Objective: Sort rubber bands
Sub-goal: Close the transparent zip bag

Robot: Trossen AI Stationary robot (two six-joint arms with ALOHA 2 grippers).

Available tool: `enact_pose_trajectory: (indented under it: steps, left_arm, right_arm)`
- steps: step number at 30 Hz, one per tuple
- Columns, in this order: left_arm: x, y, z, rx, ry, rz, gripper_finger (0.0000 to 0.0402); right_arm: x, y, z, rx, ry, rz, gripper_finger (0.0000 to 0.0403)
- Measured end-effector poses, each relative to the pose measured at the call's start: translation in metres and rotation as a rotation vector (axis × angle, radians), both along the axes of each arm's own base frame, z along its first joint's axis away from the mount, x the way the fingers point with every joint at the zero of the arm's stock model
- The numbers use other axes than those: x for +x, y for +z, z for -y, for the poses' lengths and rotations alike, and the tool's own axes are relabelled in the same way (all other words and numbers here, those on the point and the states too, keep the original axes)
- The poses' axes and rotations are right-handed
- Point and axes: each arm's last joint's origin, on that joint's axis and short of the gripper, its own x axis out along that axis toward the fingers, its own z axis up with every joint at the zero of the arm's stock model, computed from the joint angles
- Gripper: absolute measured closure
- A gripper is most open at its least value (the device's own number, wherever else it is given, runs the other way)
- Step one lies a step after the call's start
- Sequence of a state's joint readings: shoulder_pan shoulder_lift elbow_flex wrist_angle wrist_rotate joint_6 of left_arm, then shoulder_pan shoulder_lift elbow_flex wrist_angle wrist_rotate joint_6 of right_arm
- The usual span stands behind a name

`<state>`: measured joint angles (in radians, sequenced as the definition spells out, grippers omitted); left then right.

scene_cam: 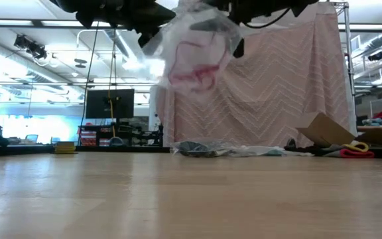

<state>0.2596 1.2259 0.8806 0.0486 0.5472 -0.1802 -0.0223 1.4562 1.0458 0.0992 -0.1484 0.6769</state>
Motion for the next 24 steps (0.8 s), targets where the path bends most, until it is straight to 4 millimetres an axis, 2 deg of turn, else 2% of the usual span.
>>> enact_pose_trajectory:
  steps: [7, 13, 24]
  left_arm:
    - [0.000, 0.000, 0.000, 0.000, 0.000, 0.001, 0.0401]
    - [0.000, 0.000, 0.000, 0.000, 0.000, 0.001, 0.0401]
    - [0.000, 0.002, 0.001, -0.020, -0.045, 0.019, 0.0401]
  right_arm:
    - [-0.015, 0.014, -0.001, -0.003, 0.014, 0.004, 0.0243]
    - [-0.024, 0.028, 0.000, -0.043, -0.010, 0.057, 0.0247]
    - [-0.022, 0.025, 0.002, -0.245, -0.082, 0.061, 0.0252]
